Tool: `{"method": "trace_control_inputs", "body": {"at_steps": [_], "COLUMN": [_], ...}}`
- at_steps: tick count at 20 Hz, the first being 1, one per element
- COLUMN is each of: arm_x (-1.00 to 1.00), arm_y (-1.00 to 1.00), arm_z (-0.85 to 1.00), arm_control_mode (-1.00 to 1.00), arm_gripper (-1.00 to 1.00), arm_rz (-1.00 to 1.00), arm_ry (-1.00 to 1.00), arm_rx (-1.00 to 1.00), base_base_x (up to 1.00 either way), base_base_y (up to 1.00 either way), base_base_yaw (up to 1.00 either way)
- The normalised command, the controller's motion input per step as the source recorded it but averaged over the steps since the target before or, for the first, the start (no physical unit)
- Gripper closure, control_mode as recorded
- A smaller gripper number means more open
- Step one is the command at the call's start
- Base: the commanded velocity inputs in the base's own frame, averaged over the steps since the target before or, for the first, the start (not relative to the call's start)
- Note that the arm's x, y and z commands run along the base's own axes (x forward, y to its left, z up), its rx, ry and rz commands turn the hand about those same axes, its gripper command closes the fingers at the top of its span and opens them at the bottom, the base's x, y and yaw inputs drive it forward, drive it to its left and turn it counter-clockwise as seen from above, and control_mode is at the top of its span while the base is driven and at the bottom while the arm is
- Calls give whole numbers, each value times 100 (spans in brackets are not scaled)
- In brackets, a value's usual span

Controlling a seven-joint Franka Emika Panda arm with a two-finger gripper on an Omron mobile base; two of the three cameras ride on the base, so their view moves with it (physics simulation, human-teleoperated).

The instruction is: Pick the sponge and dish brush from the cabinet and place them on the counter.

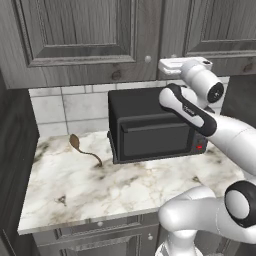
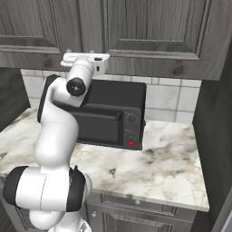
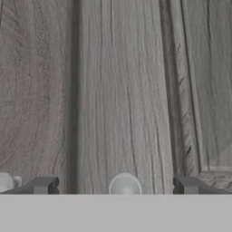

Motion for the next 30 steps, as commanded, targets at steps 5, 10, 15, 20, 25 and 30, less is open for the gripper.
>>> {"method": "trace_control_inputs", "body": {"at_steps": [5,10,15,20,25,30], "arm_x": [22,20,22,30,34,29], "arm_y": [0,-3,-2,0,0,2], "arm_z": [-8,-3,0,-8,-11,-18], "arm_control_mode": [-100,-100,-100,-100,-100,-100], "arm_gripper": [-100,-100,-100,100,100,100], "arm_rz": [0,0,0,0,0,0], "arm_ry": [0,0,0,0,0,10], "arm_rx": [0,0,0,0,0,0], "base_base_x": [0,0,0,0,0,0], "base_base_y": [0,0,0,0,0,0], "base_base_yaw": [0,0,0,0,0,0]}}
